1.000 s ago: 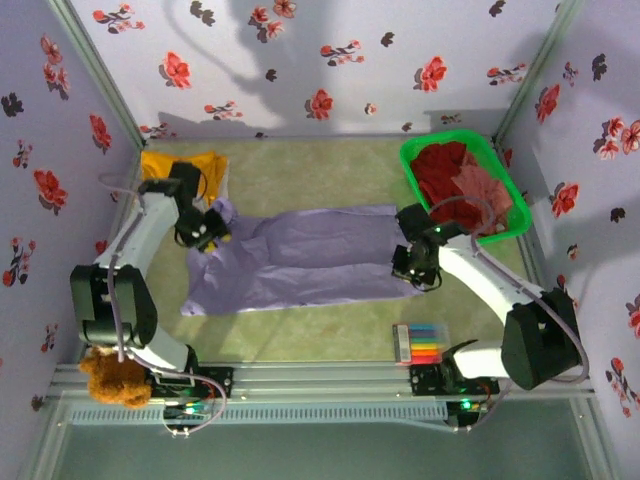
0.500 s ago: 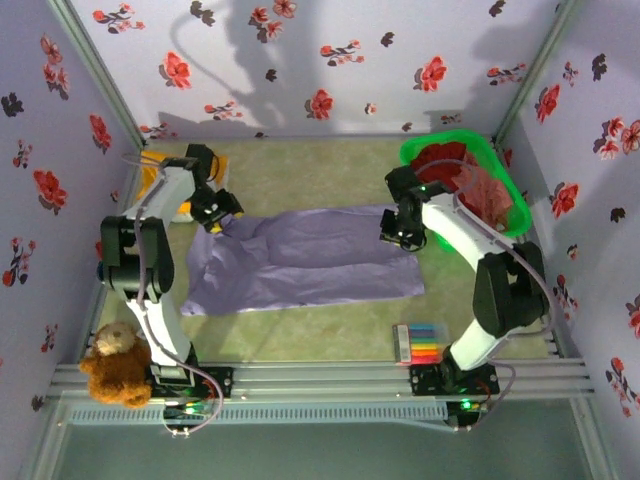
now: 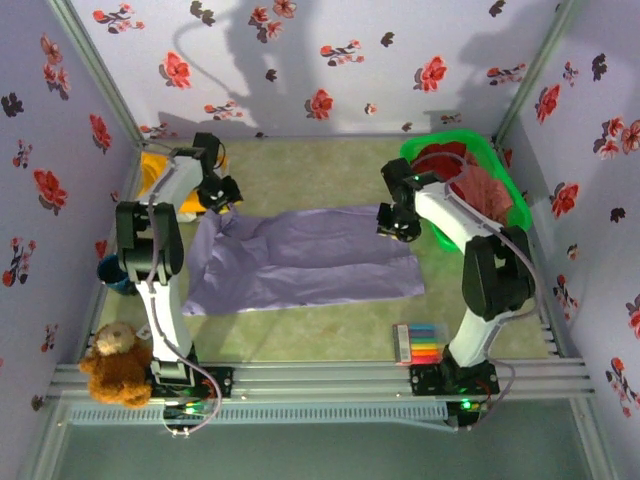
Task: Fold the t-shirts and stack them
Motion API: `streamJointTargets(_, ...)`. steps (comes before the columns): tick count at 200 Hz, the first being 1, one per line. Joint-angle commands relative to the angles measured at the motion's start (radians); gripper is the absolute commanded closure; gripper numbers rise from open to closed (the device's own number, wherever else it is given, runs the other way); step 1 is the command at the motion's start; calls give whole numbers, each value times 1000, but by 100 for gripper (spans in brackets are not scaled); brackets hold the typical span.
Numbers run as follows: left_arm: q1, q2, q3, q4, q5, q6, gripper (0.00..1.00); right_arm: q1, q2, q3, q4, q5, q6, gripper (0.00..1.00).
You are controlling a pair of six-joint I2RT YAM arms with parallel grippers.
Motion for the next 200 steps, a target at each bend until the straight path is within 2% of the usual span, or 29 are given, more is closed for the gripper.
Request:
streamJointTargets(1,-11,31,36,-30,-16,26,68,-25,43,57,23,-2,-15,71)
streamJointTargets(30,-15,54,63,-85,-30,47,66,-44,134,169,21,-9,-20,70)
streamJointTargets(38,-17,60,65,-92,-31,53,70,-45,154,198,15,-2,-26,67)
streamJointTargets(53,-19,67,71,-101,-33,58,81,-47,183,238,3,27,-38,51)
streamJointTargets(73,-19,64,85,-108,-33,60,97,-52,208,259,5,56,-34,45)
streamJointTargets(77,-20,61,88,-110,-33,60,100,-53,214,262,6,58,-32,45)
streamJointTargets(149,-19,4,152,-126,-1,27,100,-52,333,341,33,233,-24,57)
streamJointTargets(200,-18,-5,162,-137,7,26,100,-45,388,367,27,307,-84,60)
